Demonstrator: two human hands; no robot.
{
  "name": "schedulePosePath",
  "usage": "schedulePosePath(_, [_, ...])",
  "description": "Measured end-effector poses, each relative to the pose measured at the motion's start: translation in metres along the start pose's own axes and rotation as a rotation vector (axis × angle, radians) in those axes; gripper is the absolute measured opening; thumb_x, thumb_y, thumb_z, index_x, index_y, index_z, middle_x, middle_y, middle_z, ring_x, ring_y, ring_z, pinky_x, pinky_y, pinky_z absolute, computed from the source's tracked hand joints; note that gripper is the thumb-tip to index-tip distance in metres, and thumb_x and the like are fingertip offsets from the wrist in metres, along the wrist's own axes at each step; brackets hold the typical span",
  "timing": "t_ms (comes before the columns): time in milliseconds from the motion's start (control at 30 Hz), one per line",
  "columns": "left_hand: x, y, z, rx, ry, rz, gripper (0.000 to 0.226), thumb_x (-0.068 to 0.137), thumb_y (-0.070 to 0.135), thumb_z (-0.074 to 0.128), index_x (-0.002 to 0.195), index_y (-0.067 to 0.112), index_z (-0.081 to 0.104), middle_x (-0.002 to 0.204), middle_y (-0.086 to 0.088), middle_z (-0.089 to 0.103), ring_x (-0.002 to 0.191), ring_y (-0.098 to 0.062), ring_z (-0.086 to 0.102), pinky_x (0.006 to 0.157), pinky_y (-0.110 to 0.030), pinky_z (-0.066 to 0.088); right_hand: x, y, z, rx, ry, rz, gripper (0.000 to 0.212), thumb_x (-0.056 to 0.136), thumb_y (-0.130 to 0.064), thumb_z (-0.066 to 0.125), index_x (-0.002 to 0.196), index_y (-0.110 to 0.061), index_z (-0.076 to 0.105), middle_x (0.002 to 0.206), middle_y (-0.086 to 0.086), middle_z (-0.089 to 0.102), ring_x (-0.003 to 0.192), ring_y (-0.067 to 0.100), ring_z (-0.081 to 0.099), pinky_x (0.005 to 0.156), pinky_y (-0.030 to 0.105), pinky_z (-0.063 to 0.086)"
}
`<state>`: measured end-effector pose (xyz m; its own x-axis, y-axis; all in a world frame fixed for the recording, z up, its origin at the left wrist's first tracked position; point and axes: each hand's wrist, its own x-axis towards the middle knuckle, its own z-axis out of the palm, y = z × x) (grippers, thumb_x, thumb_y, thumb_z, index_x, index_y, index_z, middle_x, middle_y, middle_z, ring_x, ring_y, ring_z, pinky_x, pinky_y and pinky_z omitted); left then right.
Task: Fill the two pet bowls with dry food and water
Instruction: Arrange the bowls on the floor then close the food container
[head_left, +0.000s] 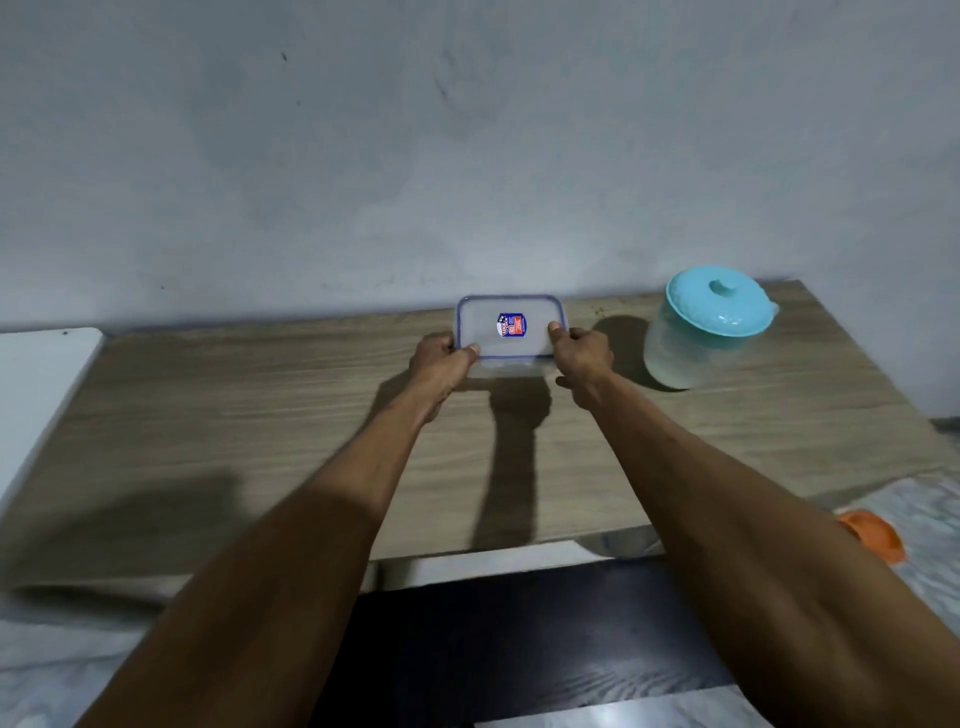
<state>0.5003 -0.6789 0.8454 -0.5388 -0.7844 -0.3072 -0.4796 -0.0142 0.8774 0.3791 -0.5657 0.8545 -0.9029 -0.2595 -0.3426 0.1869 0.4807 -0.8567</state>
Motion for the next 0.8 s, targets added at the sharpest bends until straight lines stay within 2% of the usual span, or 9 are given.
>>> schedulePosePath(67, [-0.023, 0.002, -0.006, -0.017, 0.011, 0.006, 0.025, 0.09, 0.025, 0.064, 0.11, 0.011, 0.073, 0.111, -0.015, 0.073, 0.087, -0.024, 0.068, 0.061, -0.024, 0.036, -0.019, -0.001, -0.01, 0.01, -0.012, -0.012, 0.039, 0.096, -0.038, 0.06, 0.111, -0.003, 0.069, 0.116, 0.017, 0.065, 0.103, 0.034, 0.061, 0.088, 0.053, 0.057])
schedulePosePath(133, [-0.047, 0.004, -0.011, -0.031, 0.021, 0.031, 0.021, 0.089, 0.024, 0.065, 0.104, 0.011, 0.074, 0.104, -0.013, 0.075, 0.078, -0.018, 0.062, 0.066, -0.025, 0.038, -0.04, 0.0, -0.022, 0.015, -0.027, -0.036, 0.039, 0.096, -0.038, 0.059, 0.11, -0.003, 0.069, 0.115, 0.019, 0.065, 0.103, 0.035, 0.062, 0.086, 0.053, 0.058])
schedulePosePath(200, [-0.074, 0.005, -0.015, -0.028, 0.047, 0.047, 0.017, 0.088, 0.025, 0.065, 0.097, 0.013, 0.074, 0.096, -0.015, 0.074, 0.074, -0.016, 0.056, 0.059, -0.025, 0.038, -0.062, 0.004, -0.036, 0.031, -0.039, -0.059, 0.04, 0.096, -0.038, 0.06, 0.111, -0.002, 0.068, 0.112, 0.019, 0.066, 0.103, 0.037, 0.064, 0.085, 0.054, 0.058])
schedulePosePath(267, [-0.107, 0.004, -0.016, -0.002, 0.078, 0.065, 0.017, 0.088, 0.026, 0.063, 0.092, 0.013, 0.073, 0.1, -0.021, 0.073, 0.067, -0.02, 0.055, 0.052, -0.025, 0.035, -0.088, 0.012, -0.053, 0.058, -0.054, -0.08, 0.042, 0.096, -0.037, 0.06, 0.114, 0.0, 0.067, 0.106, 0.017, 0.065, 0.102, 0.038, 0.064, 0.084, 0.054, 0.059])
schedulePosePath(333, [-0.14, 0.002, -0.015, 0.021, 0.089, 0.079, 0.015, 0.087, 0.028, 0.063, 0.084, 0.015, 0.069, 0.103, -0.022, 0.072, 0.073, -0.031, 0.065, 0.059, -0.026, 0.038, -0.114, 0.023, -0.071, 0.083, -0.077, -0.086, 0.043, 0.096, -0.037, 0.059, 0.118, 0.0, 0.065, 0.107, 0.016, 0.064, 0.098, 0.037, 0.065, 0.085, 0.055, 0.058])
schedulePosePath(400, [-0.173, -0.004, -0.014, 0.014, 0.098, 0.081, 0.016, 0.087, 0.03, 0.064, 0.081, 0.016, 0.066, 0.104, -0.021, 0.072, 0.078, -0.03, 0.066, 0.067, -0.028, 0.04, -0.14, 0.037, -0.088, 0.094, -0.096, -0.097, 0.042, 0.097, -0.038, 0.058, 0.118, -0.002, 0.065, 0.11, 0.017, 0.066, 0.09, 0.033, 0.065, 0.085, 0.055, 0.058])
schedulePosePath(533, [-0.224, -0.029, -0.016, -0.04, 0.133, 0.057, 0.019, 0.085, 0.032, 0.065, 0.092, 0.016, 0.071, 0.097, -0.013, 0.074, 0.098, -0.029, 0.07, 0.069, -0.028, 0.042, -0.186, 0.062, -0.107, 0.077, -0.123, -0.116, 0.04, 0.098, -0.037, 0.056, 0.119, -0.004, 0.064, 0.106, 0.015, 0.064, 0.09, 0.032, 0.064, 0.084, 0.052, 0.06])
schedulePosePath(700, [-0.27, -0.068, -0.016, -0.089, 0.163, 0.025, 0.027, 0.086, 0.03, 0.065, 0.107, 0.015, 0.073, 0.105, -0.011, 0.074, 0.088, -0.022, 0.066, 0.075, -0.03, 0.048, -0.224, 0.099, -0.106, 0.059, -0.115, -0.105, 0.037, 0.096, -0.038, 0.058, 0.112, -0.007, 0.069, 0.106, 0.013, 0.068, 0.096, 0.034, 0.067, 0.085, 0.047, 0.06])
schedulePosePath(800, [-0.292, -0.1, -0.015, -0.091, 0.199, 0.035, 0.027, 0.087, 0.029, 0.065, 0.11, 0.018, 0.073, 0.092, 0.001, 0.071, 0.086, -0.017, 0.063, 0.086, -0.035, 0.055, -0.239, 0.128, -0.096, 0.033, -0.087, -0.096, 0.035, 0.098, -0.037, 0.056, 0.114, -0.009, 0.07, 0.102, 0.005, 0.063, 0.097, 0.022, 0.059, 0.087, 0.026, 0.045])
